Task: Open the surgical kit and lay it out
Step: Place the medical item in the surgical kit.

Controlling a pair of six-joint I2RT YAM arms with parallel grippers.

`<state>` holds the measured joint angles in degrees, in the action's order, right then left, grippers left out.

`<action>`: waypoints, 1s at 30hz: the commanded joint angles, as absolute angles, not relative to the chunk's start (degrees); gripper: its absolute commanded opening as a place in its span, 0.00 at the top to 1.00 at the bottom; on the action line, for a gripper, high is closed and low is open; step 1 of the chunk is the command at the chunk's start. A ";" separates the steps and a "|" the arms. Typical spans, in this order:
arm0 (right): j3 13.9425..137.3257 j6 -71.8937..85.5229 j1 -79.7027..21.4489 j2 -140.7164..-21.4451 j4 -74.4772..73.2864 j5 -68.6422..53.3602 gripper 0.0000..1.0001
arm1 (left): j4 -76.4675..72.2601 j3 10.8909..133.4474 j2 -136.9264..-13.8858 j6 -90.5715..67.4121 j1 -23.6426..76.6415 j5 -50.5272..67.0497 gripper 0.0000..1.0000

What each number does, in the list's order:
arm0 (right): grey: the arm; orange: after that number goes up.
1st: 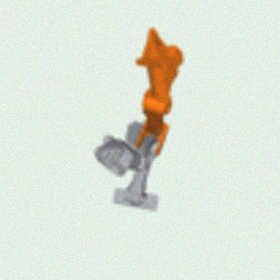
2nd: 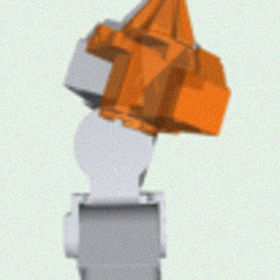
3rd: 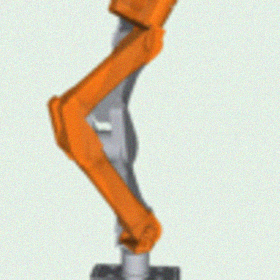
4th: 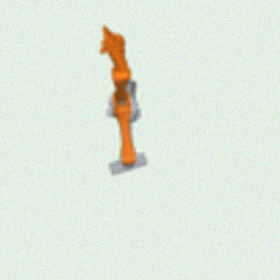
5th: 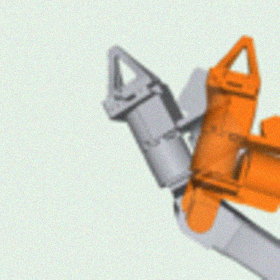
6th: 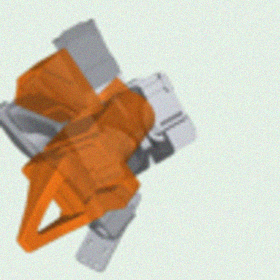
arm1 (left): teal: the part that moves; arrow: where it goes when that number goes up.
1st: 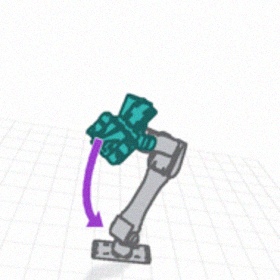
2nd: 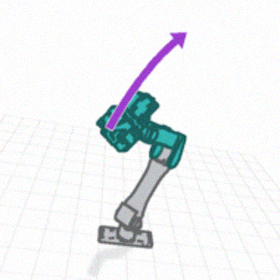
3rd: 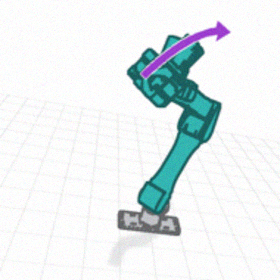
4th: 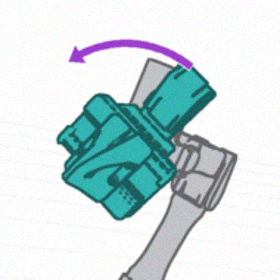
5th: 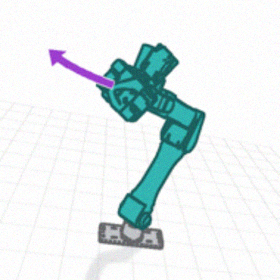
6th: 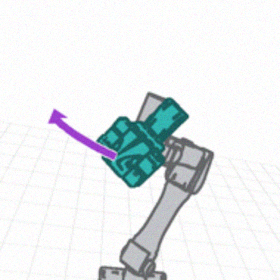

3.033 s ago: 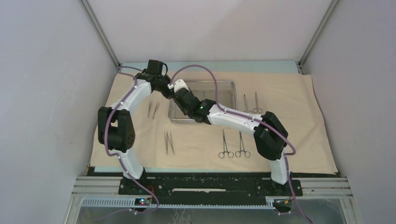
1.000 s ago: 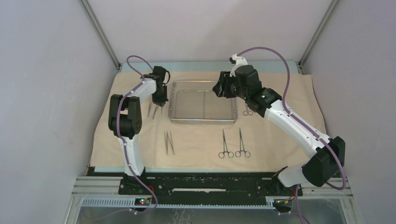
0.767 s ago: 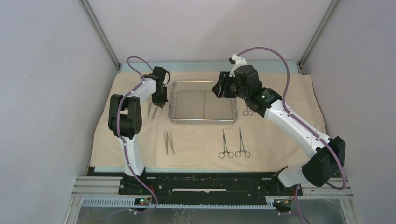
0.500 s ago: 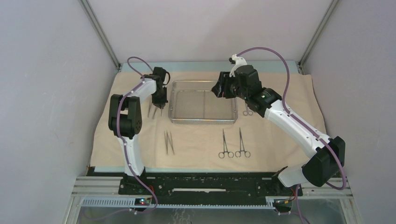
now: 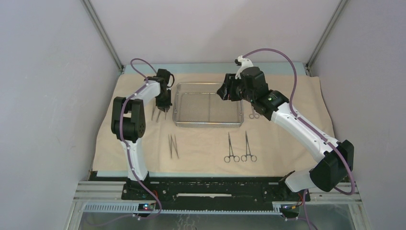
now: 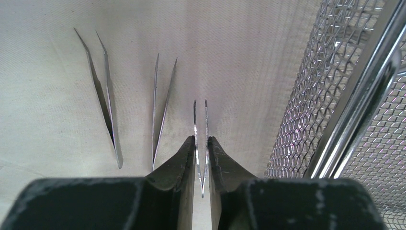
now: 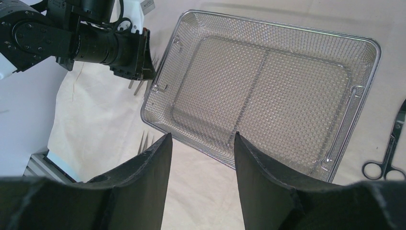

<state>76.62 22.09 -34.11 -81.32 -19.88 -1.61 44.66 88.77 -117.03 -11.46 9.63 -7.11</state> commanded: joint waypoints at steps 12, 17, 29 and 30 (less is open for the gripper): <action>76.88 22.68 -33.84 -80.95 -17.82 -1.86 0.42 | 45.20 89.65 -117.32 -9.85 9.93 -6.68 0.78; 76.91 22.72 -33.93 -80.88 -17.84 -1.89 0.42 | 45.13 89.64 -117.26 -9.98 9.90 -7.01 0.74; 76.92 22.08 -33.93 -81.10 -17.58 -2.02 0.41 | 47.69 94.88 -114.09 -12.63 9.84 -9.12 0.67; 76.91 22.06 -33.93 -81.12 -17.50 -2.04 0.41 | 48.26 95.49 -113.63 -12.98 9.85 -9.81 0.66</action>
<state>76.62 22.04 -34.11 -81.32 -19.88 -1.69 46.92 90.63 -117.05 -11.66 9.63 -7.46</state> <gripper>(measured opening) 0.590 0.325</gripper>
